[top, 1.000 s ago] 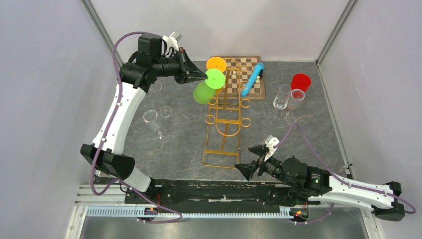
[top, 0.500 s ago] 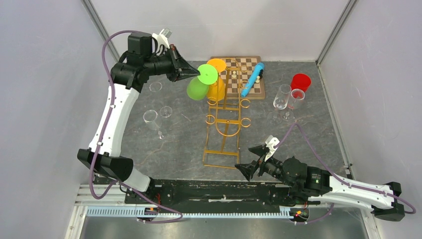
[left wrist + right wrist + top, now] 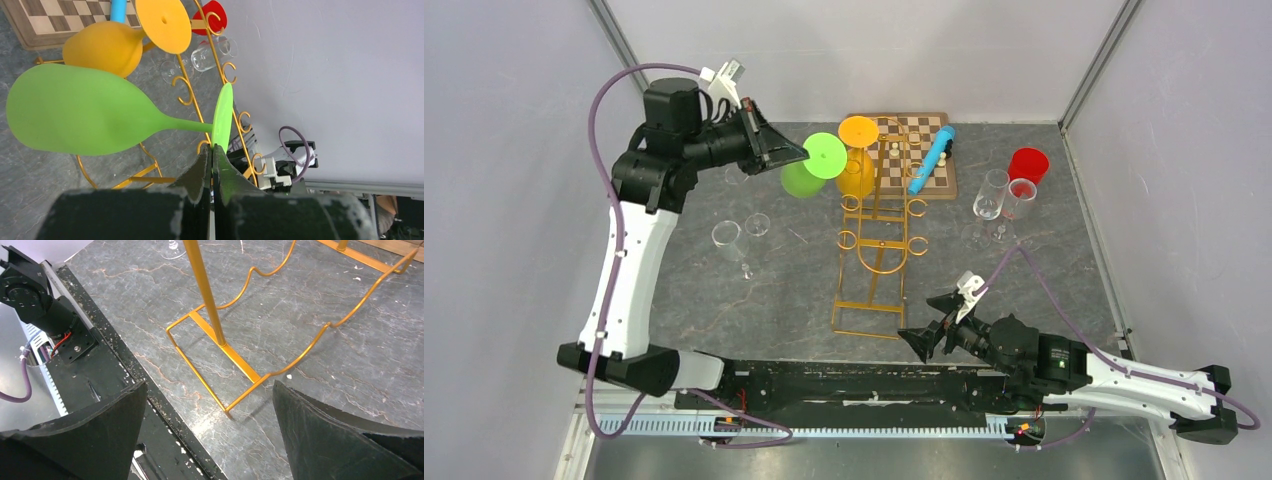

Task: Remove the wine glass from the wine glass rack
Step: Pick up the wine glass from the wine rack, then place the wine glass at the center of the board.

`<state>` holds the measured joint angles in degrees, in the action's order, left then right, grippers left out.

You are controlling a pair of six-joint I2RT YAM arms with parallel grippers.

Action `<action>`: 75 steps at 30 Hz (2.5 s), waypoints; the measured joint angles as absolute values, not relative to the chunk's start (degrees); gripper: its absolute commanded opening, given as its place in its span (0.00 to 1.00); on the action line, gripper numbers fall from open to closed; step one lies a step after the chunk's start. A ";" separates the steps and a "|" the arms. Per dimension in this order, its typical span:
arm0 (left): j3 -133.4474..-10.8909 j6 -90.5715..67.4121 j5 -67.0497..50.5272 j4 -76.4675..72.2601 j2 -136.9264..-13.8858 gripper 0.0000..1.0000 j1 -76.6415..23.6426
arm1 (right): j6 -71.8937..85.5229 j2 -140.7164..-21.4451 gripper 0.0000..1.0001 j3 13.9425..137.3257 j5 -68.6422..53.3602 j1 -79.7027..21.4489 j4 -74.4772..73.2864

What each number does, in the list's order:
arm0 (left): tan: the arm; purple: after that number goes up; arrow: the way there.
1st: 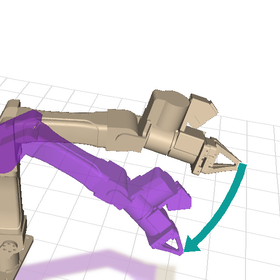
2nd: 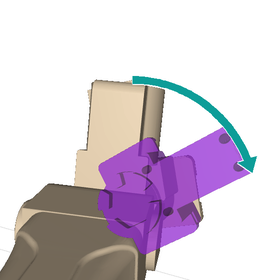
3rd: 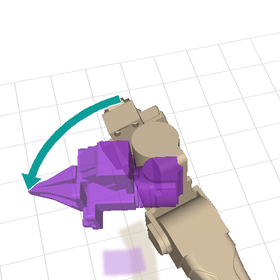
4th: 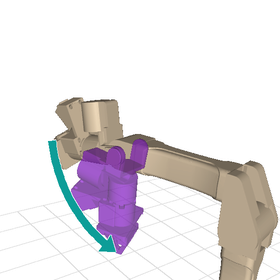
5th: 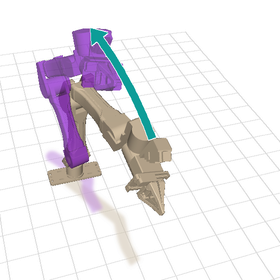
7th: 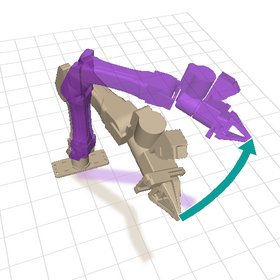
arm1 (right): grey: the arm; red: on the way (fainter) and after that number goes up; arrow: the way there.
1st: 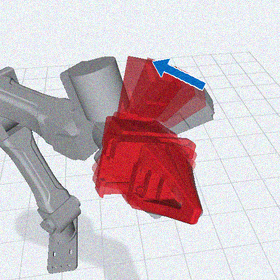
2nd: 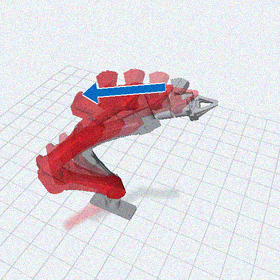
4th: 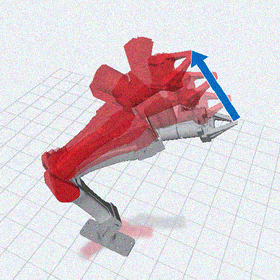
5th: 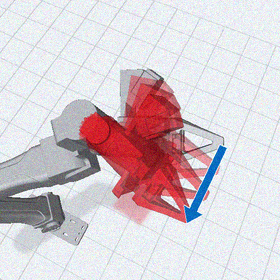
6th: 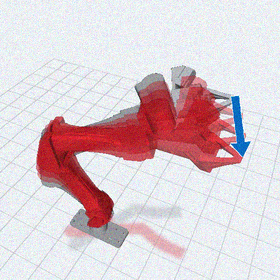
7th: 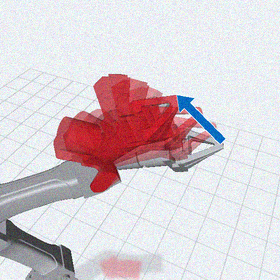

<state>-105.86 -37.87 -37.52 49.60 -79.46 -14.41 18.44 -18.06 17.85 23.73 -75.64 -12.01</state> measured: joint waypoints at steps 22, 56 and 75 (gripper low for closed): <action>-86.24 -27.00 -37.95 54.85 -58.02 0.02 -14.44 | 16.12 -23.31 0.98 27.83 21.17 -75.64 -17.82; -63.31 -21.30 -15.20 57.87 -43.07 0.02 -44.49 | 34.04 -31.07 0.93 30.96 21.85 -75.64 -18.92; -64.16 -21.26 12.99 53.32 -57.52 0.02 -82.65 | 42.65 -32.01 0.93 29.63 24.03 -75.64 -15.92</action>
<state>-64.16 -21.26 12.99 53.32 -57.52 -82.65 42.65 -32.01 29.63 24.03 -75.64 -15.92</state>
